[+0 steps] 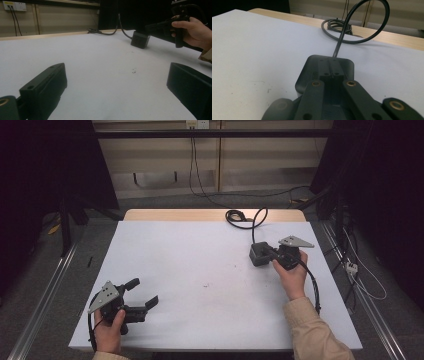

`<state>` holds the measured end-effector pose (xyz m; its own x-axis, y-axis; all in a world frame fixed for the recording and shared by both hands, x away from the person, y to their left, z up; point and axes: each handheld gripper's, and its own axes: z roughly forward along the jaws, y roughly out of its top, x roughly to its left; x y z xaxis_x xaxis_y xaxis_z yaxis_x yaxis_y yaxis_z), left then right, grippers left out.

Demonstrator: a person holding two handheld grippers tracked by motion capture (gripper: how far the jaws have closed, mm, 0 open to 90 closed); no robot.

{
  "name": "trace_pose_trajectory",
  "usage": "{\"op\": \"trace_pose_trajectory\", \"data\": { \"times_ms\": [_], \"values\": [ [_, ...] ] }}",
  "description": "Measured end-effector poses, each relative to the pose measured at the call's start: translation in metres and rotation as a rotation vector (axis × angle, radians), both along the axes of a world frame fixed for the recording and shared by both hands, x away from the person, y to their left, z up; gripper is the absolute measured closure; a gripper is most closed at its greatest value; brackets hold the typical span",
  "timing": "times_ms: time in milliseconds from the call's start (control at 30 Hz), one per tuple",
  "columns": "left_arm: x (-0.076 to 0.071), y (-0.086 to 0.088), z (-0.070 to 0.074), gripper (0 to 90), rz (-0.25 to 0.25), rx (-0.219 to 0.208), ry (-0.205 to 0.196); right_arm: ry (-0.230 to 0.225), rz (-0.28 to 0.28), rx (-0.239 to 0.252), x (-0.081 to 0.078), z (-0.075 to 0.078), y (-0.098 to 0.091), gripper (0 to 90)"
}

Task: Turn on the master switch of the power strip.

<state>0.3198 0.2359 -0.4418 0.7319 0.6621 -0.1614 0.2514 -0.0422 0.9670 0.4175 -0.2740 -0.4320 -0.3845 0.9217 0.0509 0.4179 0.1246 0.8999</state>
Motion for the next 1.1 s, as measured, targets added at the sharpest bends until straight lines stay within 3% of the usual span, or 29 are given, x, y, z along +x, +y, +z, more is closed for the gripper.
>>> {"op": "trace_pose_trajectory", "data": {
  "times_ms": [433,600,900,1100],
  "values": [
    [-0.0001,0.0003,-0.0002,2.5,0.001,0.001,0.001,-0.008,0.007,-0.017,0.0002,-0.0021,0.0008,90.0],
    [-0.0003,0.0004,-0.0002,2.5,0.003,0.001,0.001,-0.014,0.01,0.001,0.0004,-0.0046,-0.0003,90.0],
    [-0.0003,0.0005,-0.0004,2.5,0.002,0.003,0.002,-0.02,0.016,-0.024,0.0,-0.0048,0.0007,90.0],
    [-0.0005,0.0004,-0.0003,2.5,0.003,0.002,0.002,-0.016,0.018,-0.01,0.0003,-0.0055,-0.0004,90.0]
  ]
}}
